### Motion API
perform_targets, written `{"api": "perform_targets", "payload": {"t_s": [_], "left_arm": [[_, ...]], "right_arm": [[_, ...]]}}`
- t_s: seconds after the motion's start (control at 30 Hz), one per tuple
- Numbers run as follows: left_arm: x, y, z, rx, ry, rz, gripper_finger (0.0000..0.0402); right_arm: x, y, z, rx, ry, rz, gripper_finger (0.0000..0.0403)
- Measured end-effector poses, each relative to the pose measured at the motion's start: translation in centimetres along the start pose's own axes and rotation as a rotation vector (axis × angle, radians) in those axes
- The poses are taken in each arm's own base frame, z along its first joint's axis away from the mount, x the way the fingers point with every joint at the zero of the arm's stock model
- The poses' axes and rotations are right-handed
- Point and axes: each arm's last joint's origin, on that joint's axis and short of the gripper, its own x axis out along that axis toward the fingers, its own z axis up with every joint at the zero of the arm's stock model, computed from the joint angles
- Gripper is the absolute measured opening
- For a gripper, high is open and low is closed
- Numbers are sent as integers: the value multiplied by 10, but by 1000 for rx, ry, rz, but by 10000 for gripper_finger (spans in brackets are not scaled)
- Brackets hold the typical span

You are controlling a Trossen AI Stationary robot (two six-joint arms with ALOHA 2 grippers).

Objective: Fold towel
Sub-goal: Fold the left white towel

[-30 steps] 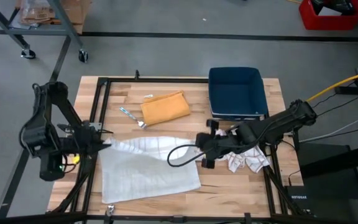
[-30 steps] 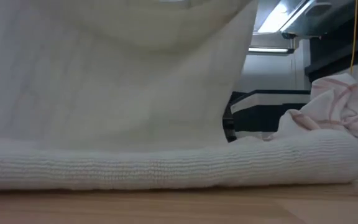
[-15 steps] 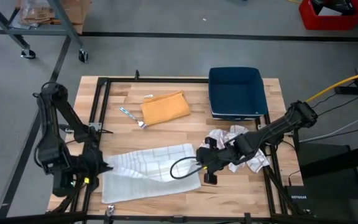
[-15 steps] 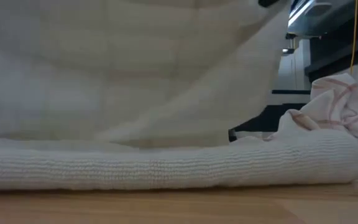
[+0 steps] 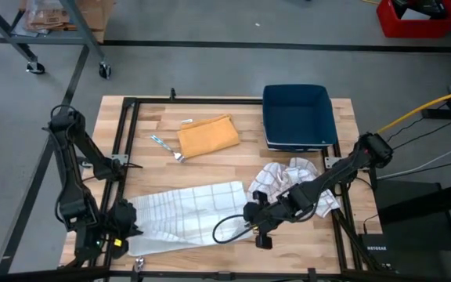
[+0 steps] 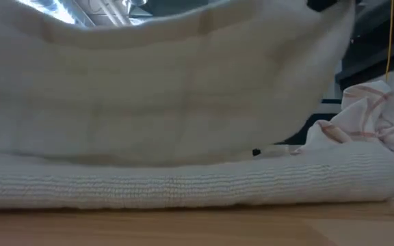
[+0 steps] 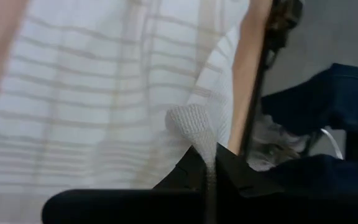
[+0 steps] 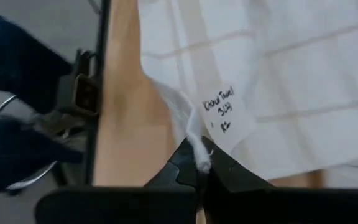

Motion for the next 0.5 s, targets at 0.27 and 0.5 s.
{"api": "perform_targets", "payload": {"t_s": [0.27, 0.5], "left_arm": [[8, -10, -14, -24, 22, -82, 0], [19, -17, -23, -60, 48, -88, 0]], "right_arm": [[29, 8, -9, 4, 97, 116, 5], [33, 9, -11, 38, 154, 176, 5]]}}
